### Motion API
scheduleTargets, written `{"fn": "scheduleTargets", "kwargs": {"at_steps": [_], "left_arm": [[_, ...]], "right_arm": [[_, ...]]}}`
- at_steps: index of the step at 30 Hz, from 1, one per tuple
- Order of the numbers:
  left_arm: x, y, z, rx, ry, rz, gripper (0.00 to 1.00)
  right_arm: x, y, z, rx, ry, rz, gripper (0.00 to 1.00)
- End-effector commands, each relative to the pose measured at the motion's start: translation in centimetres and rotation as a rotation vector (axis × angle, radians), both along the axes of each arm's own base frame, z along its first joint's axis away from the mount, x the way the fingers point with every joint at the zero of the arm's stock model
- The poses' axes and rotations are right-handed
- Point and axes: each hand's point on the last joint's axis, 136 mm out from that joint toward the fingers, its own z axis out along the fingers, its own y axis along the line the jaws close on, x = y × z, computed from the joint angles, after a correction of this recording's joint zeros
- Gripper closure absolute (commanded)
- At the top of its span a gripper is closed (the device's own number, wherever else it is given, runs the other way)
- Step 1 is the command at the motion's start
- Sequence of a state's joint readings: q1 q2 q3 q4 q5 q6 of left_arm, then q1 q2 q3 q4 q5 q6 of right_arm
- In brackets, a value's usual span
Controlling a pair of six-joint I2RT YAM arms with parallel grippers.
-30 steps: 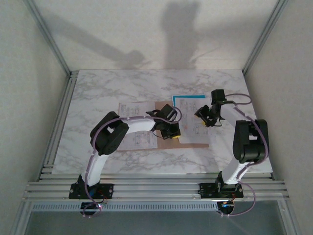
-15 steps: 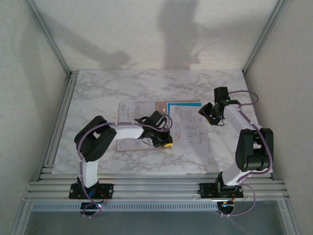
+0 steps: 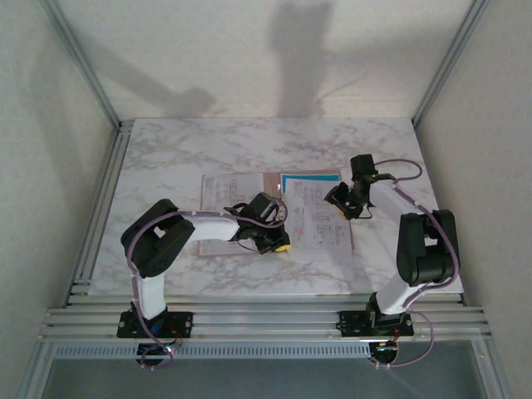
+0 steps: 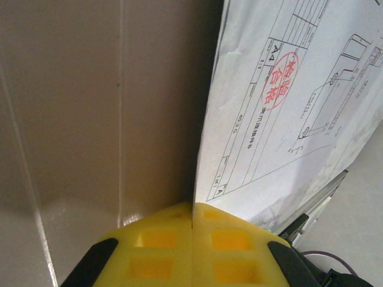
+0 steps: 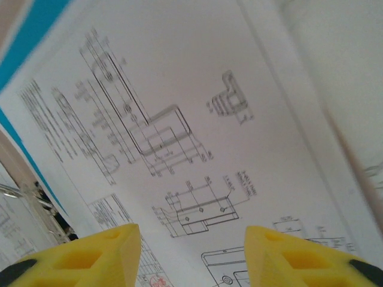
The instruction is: Put the files into the folder
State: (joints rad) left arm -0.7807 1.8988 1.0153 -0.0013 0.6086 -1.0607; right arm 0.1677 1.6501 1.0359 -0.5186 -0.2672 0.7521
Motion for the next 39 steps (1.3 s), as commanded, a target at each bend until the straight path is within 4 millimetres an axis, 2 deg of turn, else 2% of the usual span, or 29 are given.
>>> {"fn": "scheduleTargets", "kwargs": {"at_steps": [1, 3, 5, 10, 32, 39], "left_arm": [[0.8, 0.2, 1.0, -0.008, -0.03, 0.034, 0.92], [0.8, 0.3, 0.9, -0.001, -0.03, 0.035, 0.8], [0.7, 0.4, 0.8, 0.003, -0.029, 0.034, 0.74], [0.8, 0.4, 0.7, 0.013, -0.03, 0.028, 0.7], [1.0, 0.3, 0.3, 0.034, -0.028, 0.014, 0.71], [1.3, 0.4, 0.2, 0.043, -0.027, 0.014, 0.79]], "right_arm": [[-0.3, 1.8, -1.6, 0.076, 0.05, 0.0, 0.51], [-0.1, 2.2, -2.1, 0.081, 0.061, 0.001, 0.51], [0.1, 2.2, -2.5, 0.075, 0.069, 0.002, 0.51], [0.6, 2.1, -3.1, 0.055, 0.077, 0.005, 0.52], [2.7, 2.5, -3.5, 0.048, 0.072, 0.024, 0.52], [2.9, 2.7, -3.4, 0.057, 0.072, 0.026, 0.52]]}}
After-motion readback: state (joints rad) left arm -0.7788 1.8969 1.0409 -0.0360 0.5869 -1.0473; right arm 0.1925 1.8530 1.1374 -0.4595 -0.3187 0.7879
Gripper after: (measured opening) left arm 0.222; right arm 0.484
